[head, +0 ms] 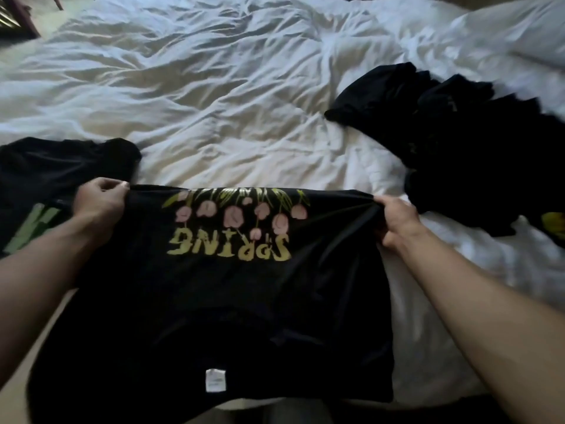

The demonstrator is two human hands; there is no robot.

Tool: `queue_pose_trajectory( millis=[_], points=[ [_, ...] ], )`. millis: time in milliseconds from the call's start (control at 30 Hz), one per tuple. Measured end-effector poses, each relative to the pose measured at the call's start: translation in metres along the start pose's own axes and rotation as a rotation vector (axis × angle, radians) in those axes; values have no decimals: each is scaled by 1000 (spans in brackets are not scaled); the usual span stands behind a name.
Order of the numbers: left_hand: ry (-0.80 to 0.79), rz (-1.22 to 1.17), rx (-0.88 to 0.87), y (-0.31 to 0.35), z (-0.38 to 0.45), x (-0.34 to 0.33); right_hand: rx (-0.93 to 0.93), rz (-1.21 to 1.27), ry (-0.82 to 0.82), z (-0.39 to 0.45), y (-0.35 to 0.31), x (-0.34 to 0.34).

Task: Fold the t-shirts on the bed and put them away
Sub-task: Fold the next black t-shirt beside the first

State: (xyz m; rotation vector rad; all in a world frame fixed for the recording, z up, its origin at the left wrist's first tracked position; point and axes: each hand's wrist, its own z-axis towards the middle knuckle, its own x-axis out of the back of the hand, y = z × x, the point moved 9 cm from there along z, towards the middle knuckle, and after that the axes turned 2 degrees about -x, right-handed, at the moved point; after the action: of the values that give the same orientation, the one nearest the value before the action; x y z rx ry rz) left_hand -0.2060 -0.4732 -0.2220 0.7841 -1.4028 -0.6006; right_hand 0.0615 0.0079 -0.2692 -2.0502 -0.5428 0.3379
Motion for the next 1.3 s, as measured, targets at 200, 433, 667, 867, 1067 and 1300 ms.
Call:
queue_pose_trajectory(
  millis=[200, 433, 667, 867, 1067, 1300],
  points=[
    [-234, 120, 71, -9, -20, -9, 145, -416, 51, -18, -5, -11],
    [-243, 235, -87, -9, -36, -5, 165, -666, -179, -37, 12, -36],
    [-165, 197, -39, -18, -48, 8, 221, -520, -153, -52, 11, -3],
    [-270, 299, -69, -25, -87, 15, 134, -557, -179, -68, 45, 5],
    [-320, 382, -132, -28, -126, 28, 232, -942, -109, -125, 53, 8],
    [-291, 132, -94, -48, -136, 41, 322, -686, -132, -148, 59, 27]
  ],
)
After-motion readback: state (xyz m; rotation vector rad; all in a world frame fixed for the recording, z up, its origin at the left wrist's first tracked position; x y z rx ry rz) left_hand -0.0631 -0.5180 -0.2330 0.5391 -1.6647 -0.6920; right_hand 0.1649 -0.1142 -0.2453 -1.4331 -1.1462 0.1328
